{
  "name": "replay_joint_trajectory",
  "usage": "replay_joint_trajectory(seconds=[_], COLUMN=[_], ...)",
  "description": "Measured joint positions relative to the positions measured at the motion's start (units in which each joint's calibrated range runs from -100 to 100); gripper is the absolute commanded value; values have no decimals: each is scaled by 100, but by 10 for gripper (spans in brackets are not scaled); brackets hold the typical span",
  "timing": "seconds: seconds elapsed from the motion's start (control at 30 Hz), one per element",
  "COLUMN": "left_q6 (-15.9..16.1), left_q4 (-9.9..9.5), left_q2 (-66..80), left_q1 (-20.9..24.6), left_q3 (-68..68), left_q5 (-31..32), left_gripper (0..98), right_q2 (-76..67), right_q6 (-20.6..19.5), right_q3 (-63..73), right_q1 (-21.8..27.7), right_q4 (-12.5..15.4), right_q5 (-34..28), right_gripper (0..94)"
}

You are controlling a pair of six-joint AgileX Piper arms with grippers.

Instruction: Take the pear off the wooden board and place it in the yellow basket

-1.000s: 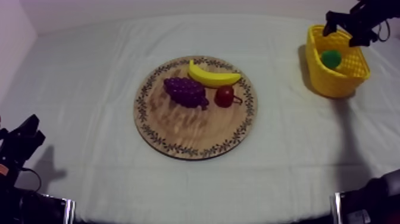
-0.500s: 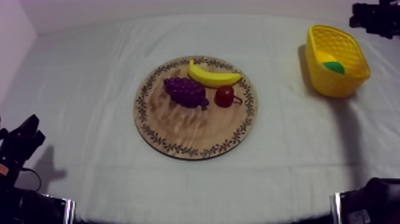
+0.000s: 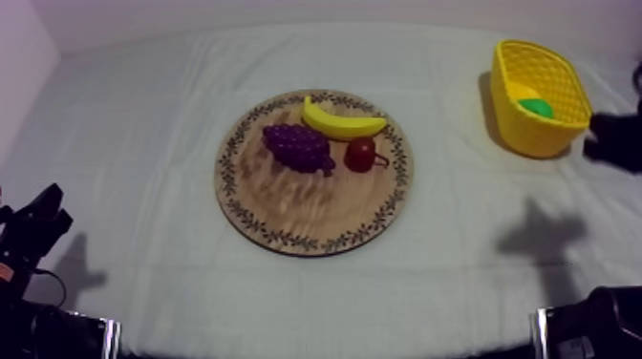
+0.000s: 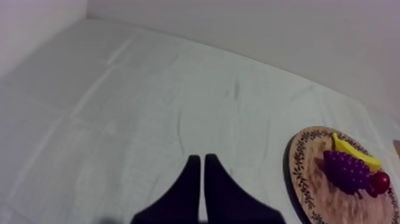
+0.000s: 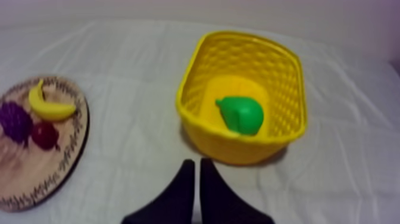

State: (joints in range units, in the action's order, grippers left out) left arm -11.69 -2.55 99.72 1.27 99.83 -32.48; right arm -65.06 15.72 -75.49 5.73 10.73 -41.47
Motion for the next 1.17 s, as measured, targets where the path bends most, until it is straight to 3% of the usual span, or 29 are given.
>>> replay_joint_trajectory(seconds=[0.2, 0.5, 0.63, 0.77, 1.0, 1.17], left_q6=[0, 0, 0, 0, 0, 0], left_q4=[0, 0, 0, 0, 0, 0], left_q2=[0, 0, 0, 0, 0, 0], left_q1=[0, 0, 0, 0, 0, 0], left_q3=[0, 0, 0, 0, 0, 0], left_q5=[0, 0, 0, 0, 0, 0], left_gripper=[1, 1, 1, 1, 1, 1], right_q2=[-1503, -2740, -2982, -3043, -3056, -3056], right_q6=[-106, -974, -1165, -1082, -483, -453], right_q3=[-1522, -2361, -2417, -2435, -2436, -2436], right_q1=[-92, -212, -260, -308, -304, -291], right_q4=[-226, -790, -965, -971, -990, -995], right_q5=[-182, 212, 404, 431, 441, 441], right_gripper=[4, 6, 6, 6, 6, 6])
